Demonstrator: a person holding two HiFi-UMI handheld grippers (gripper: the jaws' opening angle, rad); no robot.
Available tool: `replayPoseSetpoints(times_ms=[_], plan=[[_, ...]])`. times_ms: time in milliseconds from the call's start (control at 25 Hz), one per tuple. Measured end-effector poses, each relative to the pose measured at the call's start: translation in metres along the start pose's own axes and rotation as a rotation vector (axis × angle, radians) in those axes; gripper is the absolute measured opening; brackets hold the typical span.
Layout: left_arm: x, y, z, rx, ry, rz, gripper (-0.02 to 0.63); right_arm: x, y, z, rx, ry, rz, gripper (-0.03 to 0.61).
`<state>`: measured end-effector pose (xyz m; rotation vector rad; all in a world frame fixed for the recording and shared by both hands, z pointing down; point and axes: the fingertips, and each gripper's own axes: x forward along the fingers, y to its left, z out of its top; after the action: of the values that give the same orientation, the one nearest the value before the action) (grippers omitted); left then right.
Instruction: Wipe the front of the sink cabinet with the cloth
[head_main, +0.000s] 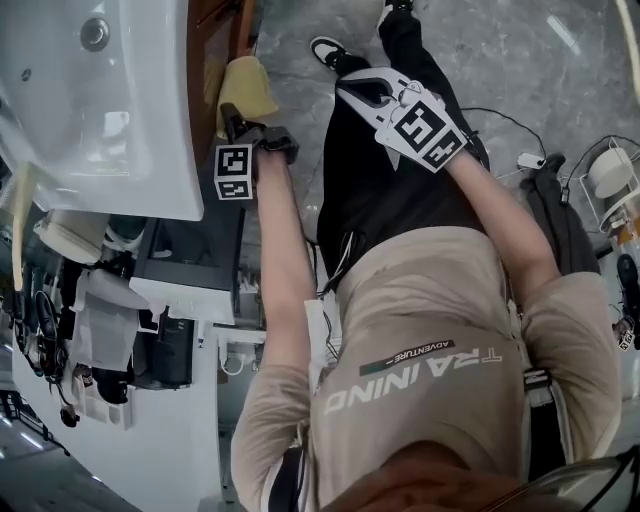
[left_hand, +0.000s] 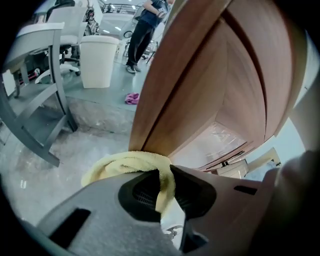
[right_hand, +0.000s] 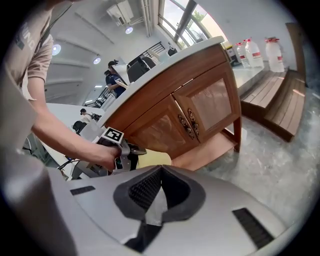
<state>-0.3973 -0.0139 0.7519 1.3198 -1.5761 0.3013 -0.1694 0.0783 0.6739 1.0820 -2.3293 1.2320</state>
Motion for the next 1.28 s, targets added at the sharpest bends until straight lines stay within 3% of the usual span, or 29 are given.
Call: replayPoseSetpoints(times_ms=[320,720,800,1040,1280], plan=[[0.018,-0.033,0.007,-0.048,-0.016,0.002,0.044,-0.024,-0.031,0.007,0.002,-0.001,-0.029,0.012],[0.056,-0.132,-0.005,0.062,0.003,-0.095,0.044,-0.057,-0.078,0.027,0.027,-0.029,-0.026,0.012],[0.061,-0.156,-0.006,0.052,-0.011,-0.109,0.044,-0.066,-0.089,0.029,0.028,-0.024,-0.023,0.012],[0.069,-0.176,-0.011,-0.037,-0.041,-0.052,0.044,-0.084,-0.12,0.029,0.082,-0.026,-0.032,0.012],[0.076,-0.201,-0.018,0.017,-0.015,-0.037,0.044,-0.098,-0.143,0.041,0.101,-0.043,-0.04,0.012]])
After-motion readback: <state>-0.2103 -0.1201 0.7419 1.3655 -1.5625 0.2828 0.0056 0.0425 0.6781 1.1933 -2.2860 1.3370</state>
